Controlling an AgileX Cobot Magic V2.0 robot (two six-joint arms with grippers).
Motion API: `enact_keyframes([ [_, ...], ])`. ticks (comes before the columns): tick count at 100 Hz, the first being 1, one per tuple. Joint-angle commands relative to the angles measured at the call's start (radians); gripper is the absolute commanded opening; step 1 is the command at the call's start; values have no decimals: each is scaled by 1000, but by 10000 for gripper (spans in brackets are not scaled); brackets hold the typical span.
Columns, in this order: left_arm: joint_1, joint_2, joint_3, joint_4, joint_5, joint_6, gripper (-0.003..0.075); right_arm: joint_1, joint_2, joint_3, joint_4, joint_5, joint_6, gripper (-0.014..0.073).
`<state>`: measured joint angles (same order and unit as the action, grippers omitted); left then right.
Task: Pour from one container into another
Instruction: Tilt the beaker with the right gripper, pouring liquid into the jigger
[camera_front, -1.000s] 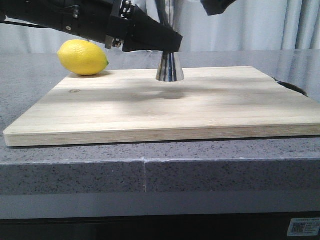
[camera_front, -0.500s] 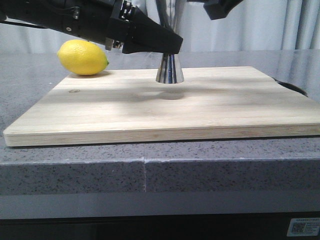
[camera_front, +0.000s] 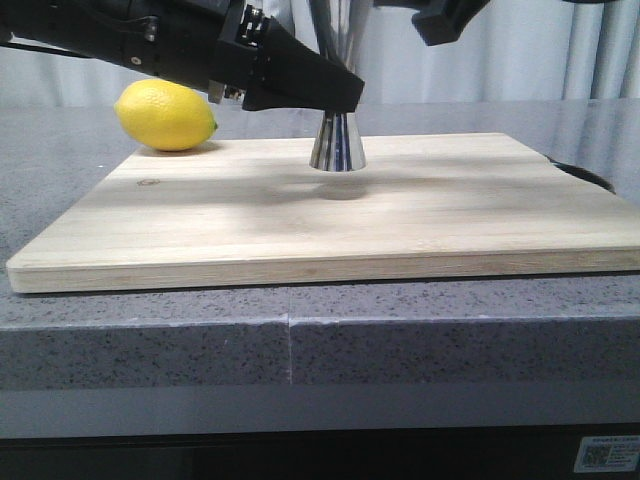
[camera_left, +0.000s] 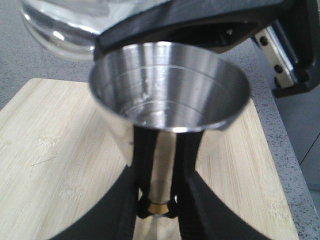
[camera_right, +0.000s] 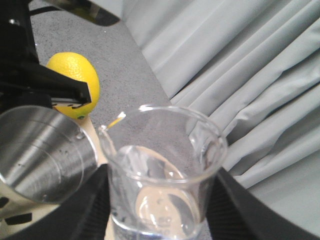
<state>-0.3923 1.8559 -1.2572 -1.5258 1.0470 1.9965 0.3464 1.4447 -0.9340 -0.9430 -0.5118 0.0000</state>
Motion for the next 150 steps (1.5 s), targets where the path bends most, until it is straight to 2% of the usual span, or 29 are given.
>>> enact_keyframes([
  [1,-10,-48,-29,-88,50,-5,93,3,-42,-43,-4,-45,-6,195],
  [73,-10,-48,-29,-88,49,-5,93,3,-42,-55,-75,-14,-6,195],
  [150,-10,-48,-29,-88,39,-5,93,3,-51,-56,-78,-8,-42,195],
])
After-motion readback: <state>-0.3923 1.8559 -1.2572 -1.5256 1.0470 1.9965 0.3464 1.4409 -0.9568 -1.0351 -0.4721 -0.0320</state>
